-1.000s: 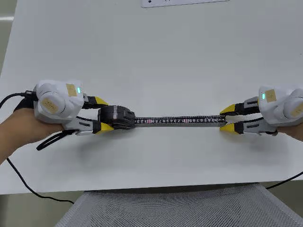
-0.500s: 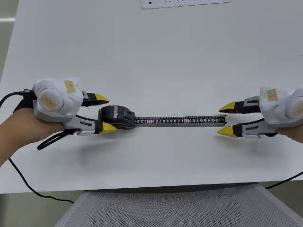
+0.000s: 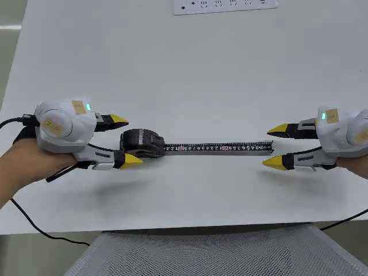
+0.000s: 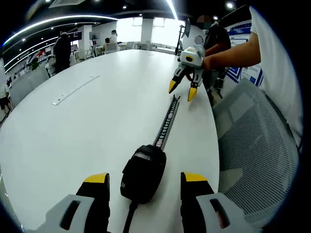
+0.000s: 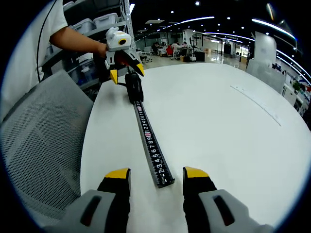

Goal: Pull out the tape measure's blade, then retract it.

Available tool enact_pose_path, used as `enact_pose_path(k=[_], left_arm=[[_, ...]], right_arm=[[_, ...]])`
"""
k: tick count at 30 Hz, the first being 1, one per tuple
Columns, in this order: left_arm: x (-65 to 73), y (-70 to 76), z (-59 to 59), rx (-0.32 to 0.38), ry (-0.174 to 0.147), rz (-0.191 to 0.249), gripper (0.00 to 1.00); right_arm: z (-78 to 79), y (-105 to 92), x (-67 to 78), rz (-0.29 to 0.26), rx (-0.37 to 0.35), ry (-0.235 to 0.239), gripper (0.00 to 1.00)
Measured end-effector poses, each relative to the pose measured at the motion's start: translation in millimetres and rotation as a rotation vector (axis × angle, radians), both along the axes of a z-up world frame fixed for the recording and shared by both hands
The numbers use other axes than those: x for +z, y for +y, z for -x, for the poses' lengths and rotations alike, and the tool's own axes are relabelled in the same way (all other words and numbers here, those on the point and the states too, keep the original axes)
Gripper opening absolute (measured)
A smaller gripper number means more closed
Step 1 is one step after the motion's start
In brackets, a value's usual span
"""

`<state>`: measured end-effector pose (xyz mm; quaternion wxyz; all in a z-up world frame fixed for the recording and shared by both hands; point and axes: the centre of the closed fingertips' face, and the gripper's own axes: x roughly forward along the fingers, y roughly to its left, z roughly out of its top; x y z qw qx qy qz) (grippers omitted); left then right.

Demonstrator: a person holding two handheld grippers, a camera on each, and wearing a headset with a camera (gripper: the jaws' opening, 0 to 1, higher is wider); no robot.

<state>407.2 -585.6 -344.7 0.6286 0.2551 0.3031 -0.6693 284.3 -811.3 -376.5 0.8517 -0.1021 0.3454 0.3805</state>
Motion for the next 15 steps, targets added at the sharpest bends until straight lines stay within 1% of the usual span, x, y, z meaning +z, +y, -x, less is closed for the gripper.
enact_pose_path(k=[2, 4, 8, 11, 12, 14, 15], left_arm=[[1.2, 0.9, -0.5, 0.019, -0.004, 0.006, 0.59], [2.2, 2.1, 0.4, 0.036, 0.006, 0.011, 0.60], [3.6, 5.0, 3.7, 0.063, 0.012, 0.016, 0.62], [3.9, 7.2, 5.1, 0.082, 0.014, 0.025, 0.65], [3.4, 8.4, 4.3, 0.097, 0.005, 0.024, 0.66], [3.1, 10.6, 5.6, 0.109, 0.011, 0.027, 0.68], [3.0, 11.3, 5.3, 0.116, 0.009, 0.030, 0.69]], right_arm=[[0.1, -1.0, 1.1, 0.001, -0.015, 0.000, 0.45], [0.6, -1.5, 2.5, -0.005, -0.029, 0.003, 0.46], [1.4, -2.6, 5.9, -0.007, -0.056, -0.005, 0.51], [1.0, -1.4, 11.8, -0.035, -0.082, -0.009, 0.53], [0.5, -2.3, 12.8, -0.032, -0.089, -0.014, 0.54], [0.2, -2.3, 13.9, -0.032, -0.099, -0.014, 0.55], [-0.1, -2.5, 14.8, -0.034, -0.108, -0.015, 0.56]])
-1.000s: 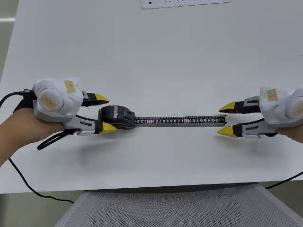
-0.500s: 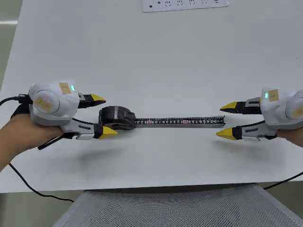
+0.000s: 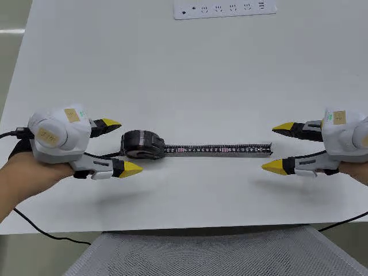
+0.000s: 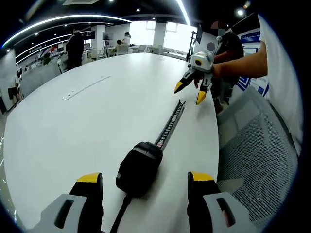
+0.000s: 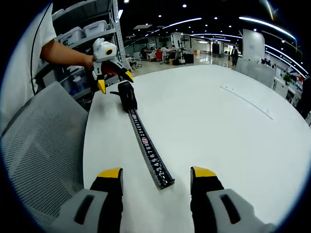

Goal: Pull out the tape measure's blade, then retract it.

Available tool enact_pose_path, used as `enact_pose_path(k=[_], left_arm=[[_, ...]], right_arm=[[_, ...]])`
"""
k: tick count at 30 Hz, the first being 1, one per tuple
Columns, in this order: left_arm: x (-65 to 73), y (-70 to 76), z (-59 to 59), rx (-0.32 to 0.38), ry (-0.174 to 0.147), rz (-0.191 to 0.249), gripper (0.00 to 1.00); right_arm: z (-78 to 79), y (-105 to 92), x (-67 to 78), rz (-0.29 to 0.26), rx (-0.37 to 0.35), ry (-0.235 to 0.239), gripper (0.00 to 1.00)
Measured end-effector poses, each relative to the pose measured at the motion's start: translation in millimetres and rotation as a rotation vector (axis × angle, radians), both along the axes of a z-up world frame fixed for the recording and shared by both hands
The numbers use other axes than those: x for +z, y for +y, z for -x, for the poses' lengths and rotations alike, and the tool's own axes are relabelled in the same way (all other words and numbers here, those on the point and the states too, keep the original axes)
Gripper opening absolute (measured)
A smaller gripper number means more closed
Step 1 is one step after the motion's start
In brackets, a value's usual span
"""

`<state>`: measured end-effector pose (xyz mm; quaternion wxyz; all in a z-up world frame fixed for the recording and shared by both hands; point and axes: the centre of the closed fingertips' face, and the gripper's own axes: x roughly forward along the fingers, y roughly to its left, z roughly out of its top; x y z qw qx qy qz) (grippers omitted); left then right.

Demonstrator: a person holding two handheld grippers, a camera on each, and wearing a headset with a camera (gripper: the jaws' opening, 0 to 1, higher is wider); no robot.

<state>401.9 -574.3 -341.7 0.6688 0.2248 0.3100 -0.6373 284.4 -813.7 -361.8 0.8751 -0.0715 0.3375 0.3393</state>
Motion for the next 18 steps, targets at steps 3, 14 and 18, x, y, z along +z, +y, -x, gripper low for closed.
enact_pose_path(k=[3, 14, 18], left_arm=[[-1.3, 2.6, 1.8, 0.023, 0.005, 0.000, 0.71], [3.1, 4.9, 7.2, 0.101, 0.010, 0.036, 0.79], [3.7, 6.2, 9.2, 0.125, 0.005, 0.044, 0.82]], right_arm=[[-0.5, -1.7, 1.9, -0.007, -0.028, 0.000, 0.60], [4.0, -2.4, 6.8, -0.030, -0.080, 0.011, 0.70], [4.8, -3.4, 8.5, -0.045, -0.105, 0.011, 0.72]])
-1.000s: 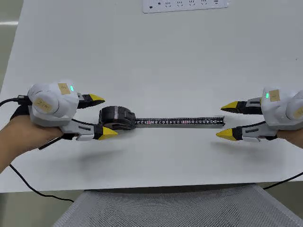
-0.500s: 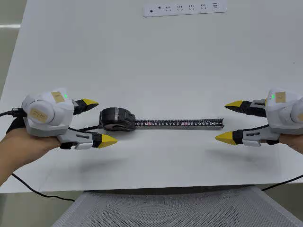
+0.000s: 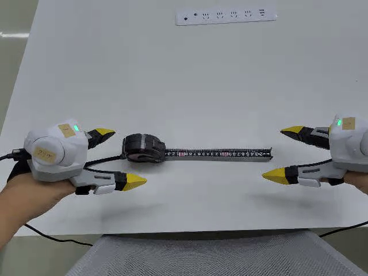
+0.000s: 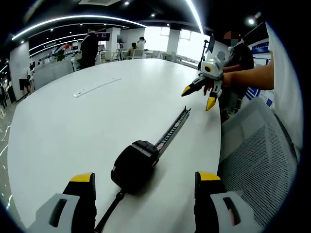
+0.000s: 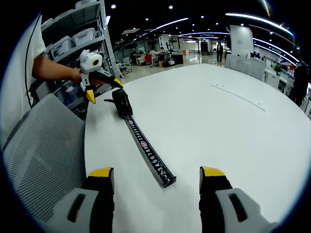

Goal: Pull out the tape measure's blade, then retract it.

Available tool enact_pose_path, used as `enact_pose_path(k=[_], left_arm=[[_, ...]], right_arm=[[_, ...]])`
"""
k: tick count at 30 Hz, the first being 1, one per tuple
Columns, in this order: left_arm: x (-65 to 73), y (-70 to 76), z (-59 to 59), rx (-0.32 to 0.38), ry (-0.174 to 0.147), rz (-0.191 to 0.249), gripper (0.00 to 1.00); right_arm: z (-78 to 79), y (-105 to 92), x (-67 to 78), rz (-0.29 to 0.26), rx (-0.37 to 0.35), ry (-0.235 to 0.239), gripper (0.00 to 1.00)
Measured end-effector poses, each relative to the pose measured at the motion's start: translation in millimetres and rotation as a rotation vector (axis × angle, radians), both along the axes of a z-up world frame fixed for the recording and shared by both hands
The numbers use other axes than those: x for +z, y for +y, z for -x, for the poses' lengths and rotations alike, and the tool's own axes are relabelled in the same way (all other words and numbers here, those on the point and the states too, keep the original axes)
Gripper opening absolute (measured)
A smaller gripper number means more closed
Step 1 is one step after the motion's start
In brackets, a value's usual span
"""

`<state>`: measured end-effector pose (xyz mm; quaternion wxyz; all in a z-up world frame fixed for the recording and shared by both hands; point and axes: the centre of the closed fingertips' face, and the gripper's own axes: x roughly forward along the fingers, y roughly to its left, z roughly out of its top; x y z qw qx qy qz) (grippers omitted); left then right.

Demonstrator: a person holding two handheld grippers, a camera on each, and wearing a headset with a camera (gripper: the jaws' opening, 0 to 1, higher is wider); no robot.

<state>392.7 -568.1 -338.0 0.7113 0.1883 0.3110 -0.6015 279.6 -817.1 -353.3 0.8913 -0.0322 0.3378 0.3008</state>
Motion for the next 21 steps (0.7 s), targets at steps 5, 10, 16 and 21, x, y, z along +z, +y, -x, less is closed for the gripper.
enact_pose_path(k=[5, 10, 16, 21], left_arm=[[3.0, 0.5, 2.2, 0.045, 0.008, 0.025, 0.86], [5.5, 3.9, 2.6, 0.087, 0.000, 0.038, 0.88], [7.9, 7.5, 1.2, 0.140, 0.013, 0.062, 0.90], [8.9, 11.0, 4.0, 0.174, 0.017, 0.074, 0.91]], right_arm=[[0.5, -1.1, 3.0, -0.012, -0.021, -0.005, 0.75], [-0.1, -5.1, 7.3, -0.034, -0.066, -0.017, 0.78], [2.1, -5.5, 7.7, -0.053, -0.096, -0.019, 0.81], [4.7, -5.5, 11.4, -0.067, -0.130, -0.033, 0.82]])
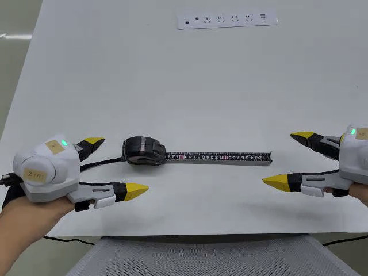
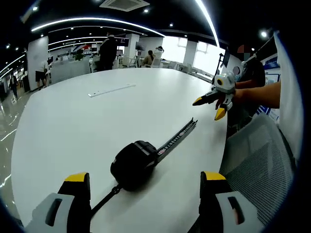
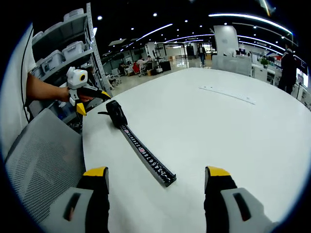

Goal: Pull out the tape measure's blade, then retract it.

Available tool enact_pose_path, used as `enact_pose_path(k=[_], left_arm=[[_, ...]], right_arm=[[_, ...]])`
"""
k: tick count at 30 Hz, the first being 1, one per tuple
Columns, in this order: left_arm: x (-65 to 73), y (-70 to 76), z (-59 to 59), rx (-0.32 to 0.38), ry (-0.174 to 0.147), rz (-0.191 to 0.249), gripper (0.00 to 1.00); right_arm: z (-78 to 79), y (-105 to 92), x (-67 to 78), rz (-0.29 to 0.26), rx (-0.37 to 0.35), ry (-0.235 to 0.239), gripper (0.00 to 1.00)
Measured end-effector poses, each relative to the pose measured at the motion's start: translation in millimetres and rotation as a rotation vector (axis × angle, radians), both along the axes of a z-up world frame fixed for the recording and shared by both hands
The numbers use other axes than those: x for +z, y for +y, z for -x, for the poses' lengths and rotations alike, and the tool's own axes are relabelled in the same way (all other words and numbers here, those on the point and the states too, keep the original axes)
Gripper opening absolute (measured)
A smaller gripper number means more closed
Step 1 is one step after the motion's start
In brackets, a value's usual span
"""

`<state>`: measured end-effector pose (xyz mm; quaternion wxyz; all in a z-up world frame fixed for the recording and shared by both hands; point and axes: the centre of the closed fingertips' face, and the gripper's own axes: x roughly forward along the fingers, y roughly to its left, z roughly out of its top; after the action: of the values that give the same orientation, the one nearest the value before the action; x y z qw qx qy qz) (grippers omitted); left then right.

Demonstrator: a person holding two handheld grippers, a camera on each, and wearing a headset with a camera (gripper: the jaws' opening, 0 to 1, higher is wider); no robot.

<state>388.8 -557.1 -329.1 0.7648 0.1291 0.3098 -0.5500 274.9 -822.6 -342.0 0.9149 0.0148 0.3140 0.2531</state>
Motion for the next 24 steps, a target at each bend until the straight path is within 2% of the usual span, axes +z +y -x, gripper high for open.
enact_pose_path(k=[3, 10, 14, 24], left_arm=[[3.6, 1.4, 1.6, 0.029, 0.011, 0.018, 0.91], [6.9, 7.4, 5.6, 0.085, 0.013, 0.033, 0.92], [9.2, 8.4, 8.6, 0.113, 0.036, 0.058, 0.94], [9.5, 11.6, 9.5, 0.135, 0.032, 0.053, 0.94]], right_arm=[[1.3, 0.1, 2.3, -0.010, -0.017, -0.008, 0.82], [7.9, -3.8, 4.2, -0.003, -0.047, -0.017, 0.83], [10.6, -5.5, 4.8, -0.009, -0.063, -0.024, 0.83], [16.0, -7.7, 6.0, 0.001, -0.084, -0.033, 0.84]])
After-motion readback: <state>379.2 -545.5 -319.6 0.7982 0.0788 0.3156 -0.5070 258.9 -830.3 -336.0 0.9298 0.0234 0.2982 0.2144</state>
